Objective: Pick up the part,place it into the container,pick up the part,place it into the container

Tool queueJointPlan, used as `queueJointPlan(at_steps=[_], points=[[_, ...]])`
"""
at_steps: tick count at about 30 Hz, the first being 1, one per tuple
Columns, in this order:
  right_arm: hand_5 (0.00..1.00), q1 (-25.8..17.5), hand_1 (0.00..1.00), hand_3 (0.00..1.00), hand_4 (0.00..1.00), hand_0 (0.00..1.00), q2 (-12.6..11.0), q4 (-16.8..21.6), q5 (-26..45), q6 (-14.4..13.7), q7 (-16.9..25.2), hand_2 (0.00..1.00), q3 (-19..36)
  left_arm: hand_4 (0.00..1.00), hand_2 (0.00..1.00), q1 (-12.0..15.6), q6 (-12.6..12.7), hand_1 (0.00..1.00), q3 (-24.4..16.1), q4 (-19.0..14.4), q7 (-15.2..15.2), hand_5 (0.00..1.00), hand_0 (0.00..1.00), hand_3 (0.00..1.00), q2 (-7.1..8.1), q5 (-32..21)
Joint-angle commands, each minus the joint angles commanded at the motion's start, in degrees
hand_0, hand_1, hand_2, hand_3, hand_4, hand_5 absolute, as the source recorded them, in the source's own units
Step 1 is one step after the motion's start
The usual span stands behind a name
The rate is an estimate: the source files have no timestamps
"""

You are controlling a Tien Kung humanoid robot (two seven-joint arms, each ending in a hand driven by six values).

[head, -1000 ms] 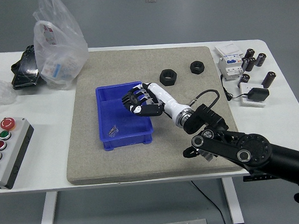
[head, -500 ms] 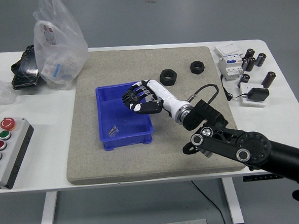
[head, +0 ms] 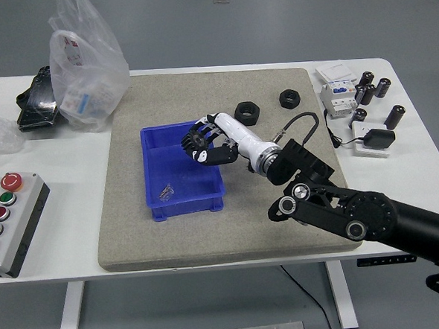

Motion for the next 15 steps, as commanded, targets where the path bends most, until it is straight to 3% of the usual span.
queueJointPlan(at_steps=[15], points=[[0.241, 1.0, 0.639, 0.794, 0.845, 0.291, 0.04, 0.14, -2.09, 0.79, -2.25, 0.76, -0.39, 0.574, 0.532, -0.06, 0.12, 0.547, -0.05, 0.0, -0.04, 0.08, 0.695, 0.629, 0.05, 0.02]])
